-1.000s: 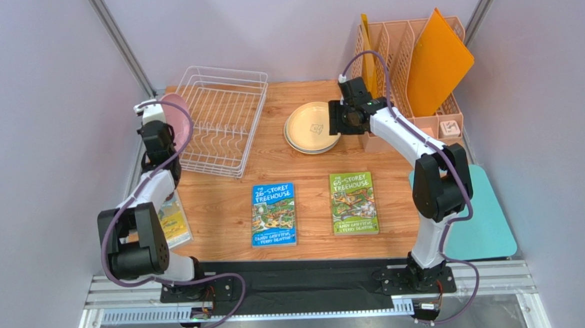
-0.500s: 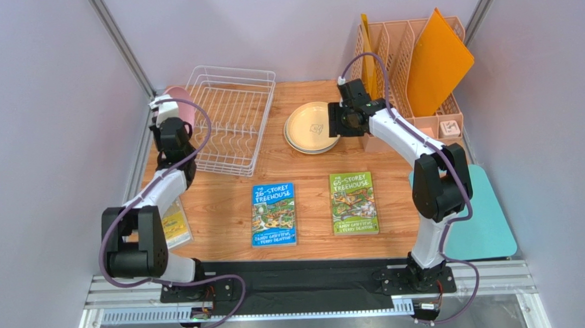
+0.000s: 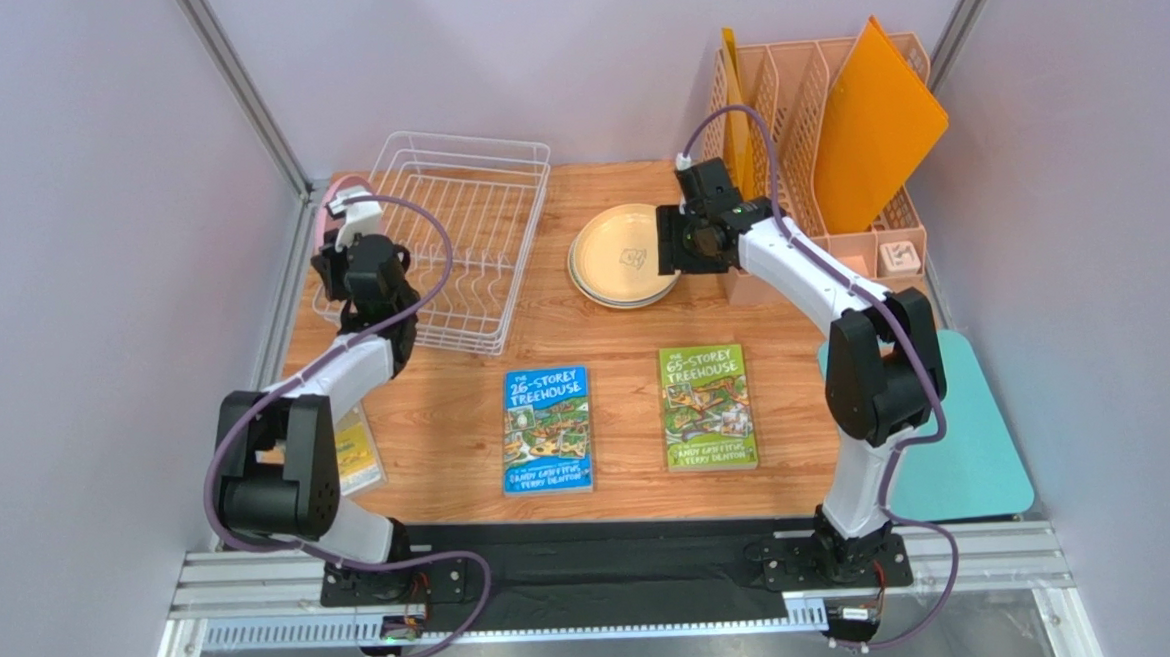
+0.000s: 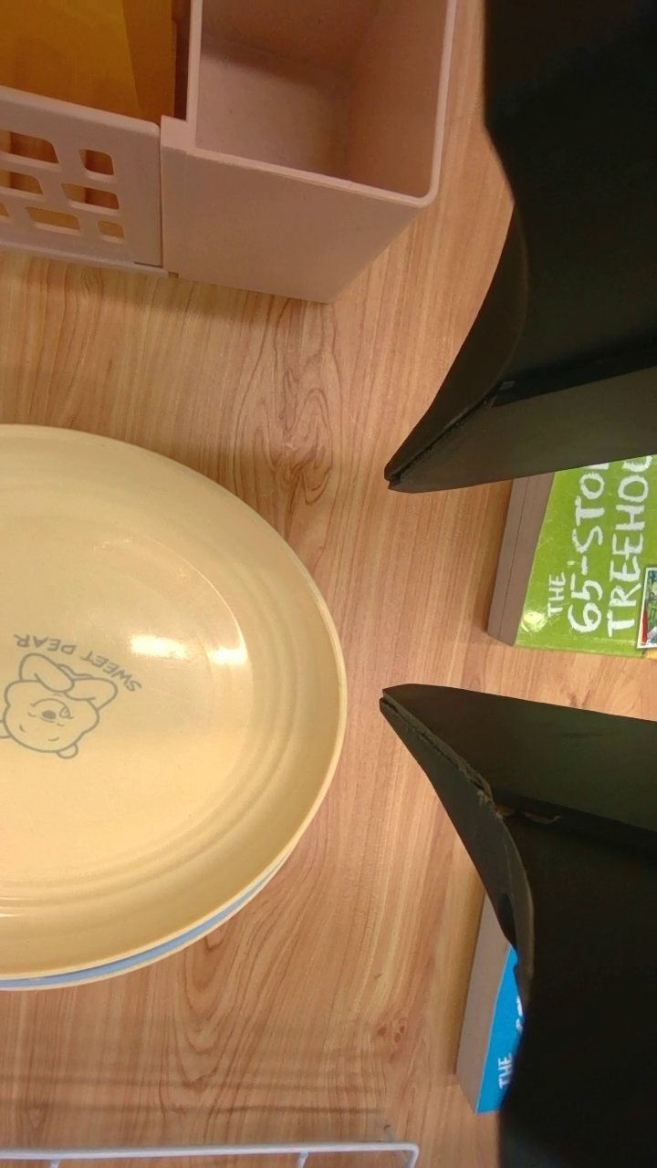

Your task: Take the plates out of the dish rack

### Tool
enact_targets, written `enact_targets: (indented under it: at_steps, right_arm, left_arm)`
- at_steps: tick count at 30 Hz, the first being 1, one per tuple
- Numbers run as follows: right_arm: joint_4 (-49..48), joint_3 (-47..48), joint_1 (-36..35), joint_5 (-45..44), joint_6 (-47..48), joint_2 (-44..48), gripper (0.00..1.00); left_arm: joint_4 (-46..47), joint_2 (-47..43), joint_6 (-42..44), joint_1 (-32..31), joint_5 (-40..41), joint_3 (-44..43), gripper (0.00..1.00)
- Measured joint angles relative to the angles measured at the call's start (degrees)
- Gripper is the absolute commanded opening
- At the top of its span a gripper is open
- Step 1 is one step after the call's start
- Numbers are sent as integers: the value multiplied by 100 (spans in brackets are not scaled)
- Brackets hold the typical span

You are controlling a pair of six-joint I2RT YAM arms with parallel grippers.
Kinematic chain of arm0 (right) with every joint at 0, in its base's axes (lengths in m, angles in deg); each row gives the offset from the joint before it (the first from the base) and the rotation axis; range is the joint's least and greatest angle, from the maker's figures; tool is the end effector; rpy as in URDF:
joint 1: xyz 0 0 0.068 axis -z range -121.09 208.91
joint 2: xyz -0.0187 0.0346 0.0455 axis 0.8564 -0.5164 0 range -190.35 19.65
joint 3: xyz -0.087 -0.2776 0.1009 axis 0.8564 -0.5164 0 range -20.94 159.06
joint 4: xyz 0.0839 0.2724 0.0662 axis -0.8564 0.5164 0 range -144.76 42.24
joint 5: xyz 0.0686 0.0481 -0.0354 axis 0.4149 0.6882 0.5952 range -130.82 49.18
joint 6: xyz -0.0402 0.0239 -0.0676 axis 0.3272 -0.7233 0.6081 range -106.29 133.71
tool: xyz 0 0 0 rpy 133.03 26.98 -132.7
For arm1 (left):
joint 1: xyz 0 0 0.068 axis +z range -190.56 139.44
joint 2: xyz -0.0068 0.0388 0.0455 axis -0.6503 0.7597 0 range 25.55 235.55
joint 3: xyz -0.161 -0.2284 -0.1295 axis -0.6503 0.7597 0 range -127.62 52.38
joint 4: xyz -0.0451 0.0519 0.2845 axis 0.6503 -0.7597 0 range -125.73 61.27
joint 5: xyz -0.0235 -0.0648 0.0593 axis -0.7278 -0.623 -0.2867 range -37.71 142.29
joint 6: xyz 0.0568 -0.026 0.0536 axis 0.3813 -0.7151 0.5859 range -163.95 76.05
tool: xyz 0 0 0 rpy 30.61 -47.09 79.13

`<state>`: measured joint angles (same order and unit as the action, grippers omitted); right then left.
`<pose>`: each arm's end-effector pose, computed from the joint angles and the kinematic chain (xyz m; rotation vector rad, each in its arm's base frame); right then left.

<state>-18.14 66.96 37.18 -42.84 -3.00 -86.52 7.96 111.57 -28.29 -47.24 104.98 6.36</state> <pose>0.4376 0.1716 0.2525 -0.0972 2.5410 0.2226 0.3722 0.0137 0.2734 -0.4022 1.6270 0.8618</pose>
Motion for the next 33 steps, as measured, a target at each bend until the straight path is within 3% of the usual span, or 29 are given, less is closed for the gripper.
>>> enact_targets:
  at_steps: [9,17,20,24,30,33]
  right_arm:
    - [9,-92,-42,-94,0,269,59]
    - [22,-297,-120,-120,-17,673,59]
    - [-94,-446,-166,70,-37,866,60]
    - [-566,-857,-229,704,-131,1250,60]
    - [-1294,-1099,-424,1379,-293,1456,60]
    - [-1574,-1141,-535,1620,-369,1453,60]
  left_arm:
    - [-166,-389,267,-127,330,-15,0]
    - [-2133,-1493,-872,-219,-306,-603,0]
    - [-3233,-1878,-1696,-232,-1298,-942,0]
    - [-4024,-2271,-2664,-234,-2846,-999,0]
    - [-4334,-2201,-3818,-284,-4911,-787,0]
    - [-4341,-2022,-4166,-393,-5523,-680,0]
